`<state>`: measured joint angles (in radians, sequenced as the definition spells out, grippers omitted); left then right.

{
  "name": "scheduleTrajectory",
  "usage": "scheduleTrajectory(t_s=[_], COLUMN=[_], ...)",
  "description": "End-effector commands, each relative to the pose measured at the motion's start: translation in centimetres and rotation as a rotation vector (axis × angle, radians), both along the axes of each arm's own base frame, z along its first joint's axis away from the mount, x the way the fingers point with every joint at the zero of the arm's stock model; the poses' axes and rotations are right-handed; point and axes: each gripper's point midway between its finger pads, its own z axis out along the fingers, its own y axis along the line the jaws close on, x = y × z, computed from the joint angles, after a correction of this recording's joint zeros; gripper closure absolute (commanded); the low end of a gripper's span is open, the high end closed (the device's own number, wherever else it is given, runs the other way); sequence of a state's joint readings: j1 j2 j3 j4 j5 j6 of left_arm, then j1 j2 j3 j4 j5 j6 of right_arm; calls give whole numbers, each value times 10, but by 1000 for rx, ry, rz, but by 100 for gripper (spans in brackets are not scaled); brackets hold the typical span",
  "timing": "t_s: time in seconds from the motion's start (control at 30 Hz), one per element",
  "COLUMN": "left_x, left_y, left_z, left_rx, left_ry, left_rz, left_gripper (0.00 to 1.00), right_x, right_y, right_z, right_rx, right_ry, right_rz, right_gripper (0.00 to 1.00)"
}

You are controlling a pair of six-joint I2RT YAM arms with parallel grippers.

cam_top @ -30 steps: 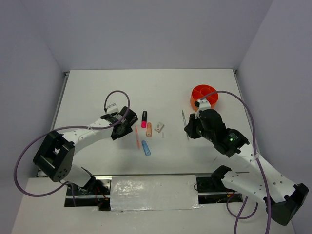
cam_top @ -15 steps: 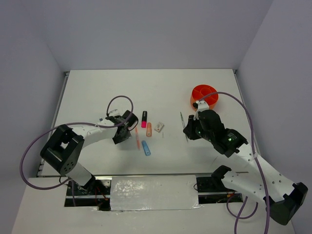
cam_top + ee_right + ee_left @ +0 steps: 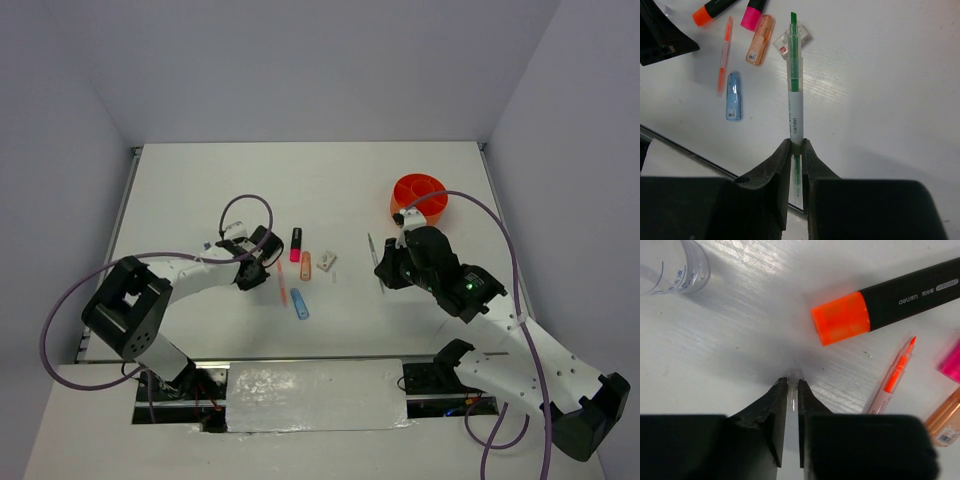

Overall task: Sort the stationery into containers
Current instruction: Pick up the pen cap from the center of the board, then close the pen cap on the pen.

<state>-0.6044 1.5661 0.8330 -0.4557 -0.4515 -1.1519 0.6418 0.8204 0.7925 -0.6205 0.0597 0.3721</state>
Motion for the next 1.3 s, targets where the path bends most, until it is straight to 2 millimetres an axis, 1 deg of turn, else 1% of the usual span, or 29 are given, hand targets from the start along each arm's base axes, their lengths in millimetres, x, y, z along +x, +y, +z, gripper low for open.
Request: scheduleTrajectory(t_s=[0.0,0.03,0.07,0.1,0.17,0.23,0.3,0.33,0.4,0.43,0.47,0.5,0.53,0.57,0.6,0.63,0.67,0.7,0.73,0.77,0.8,0.83,0.87,0.9,0.93,1.0,1.03,1.1,1.27], left_x=[-20,-20,-19,-19,-16,-14,-8,-4,2,6,7,9,9,8,10,6,5,-3,-7,-12,-19,-24,-28,-33,-36,-42,-48,-53,-69], left_y=[8,8,8,7,3,-3,-8,-15,-23,-27,-31,-33,-35,-36,-39,-39,-47,-48,-51,-53,-58,-59,-61,-65,-67,-70,-74,-75,-76], left_z=[-19,-18,-17,-16,-8,1,24,44,71,100,115,131,162,177,198,225,246,256,284,296,308,323,327,335,344,351,353,361,368], left_rx=[12,9,3,-2,-28,-63,-108,-158,-197,-241,-254,-271,-306,-309,-336,-372,-409,-428,-475,-495,-534,-561,-576,-605,-625,-659,-680,-710,-787], left_ry=[76,75,67,63,36,10,-63,-121,-206,-289,-328,-376,-456,-496,-563,-649,-726,-752,-859,-903,-937,-991,-995,-1017,-1045,-1056,-1061,-1084,-1122], left_rz=[-12,-11,-14,-22,-31,-64,-97,-121,-186,-210,-254,-279,-300,-332,-355,-383,-440,-476,-508,-538,-582,-600,-616,-648,-666,-693,-724,-739,-771], left_gripper=[81,84,94,98,100,100,100,100,100,100,100,100,100,100,100,100,100,100,100,100,100,100,100,100,100,100,100,100,100], right_x=[4,3,1,1,-6,-8,-9,-9,-11,-12,-13,-12,-14,-17,-19,-22,-30,-36,-39,-43,-54,-57,-62,-64,-76,-79,-87,-86,-92], right_y=[10,11,14,14,26,32,33,34,41,43,46,52,54,59,62,71,83,87,95,101,113,118,124,129,138,148,154,161,174], right_z=[11,11,10,11,12,16,12,10,14,10,11,20,11,12,14,16,22,23,30,34,41,42,45,44,54,57,66,69,85], right_rx=[40,44,53,55,102,132,144,150,191,205,237,286,303,341,370,419,485,498,549,579,609,612,612,601,612,591,605,604,638], right_ry=[-42,-43,-39,-45,-43,-66,-64,-67,-74,-66,-58,-87,-71,-59,-63,-82,-100,-88,-120,-122,-136,-144,-160,-162,-176,-199,-213,-224,-251], right_rz=[34,40,54,62,136,164,168,171,191,197,191,200,192,188,197,234,282,295,328,344,398,410,433,444,487,504,529,523,537], right_gripper=[100,100,100,100,100,100,100,100,100,100,100,100,100,100,100,100,100,100,100,100,100,100,100,100,100,100,100,100,100])
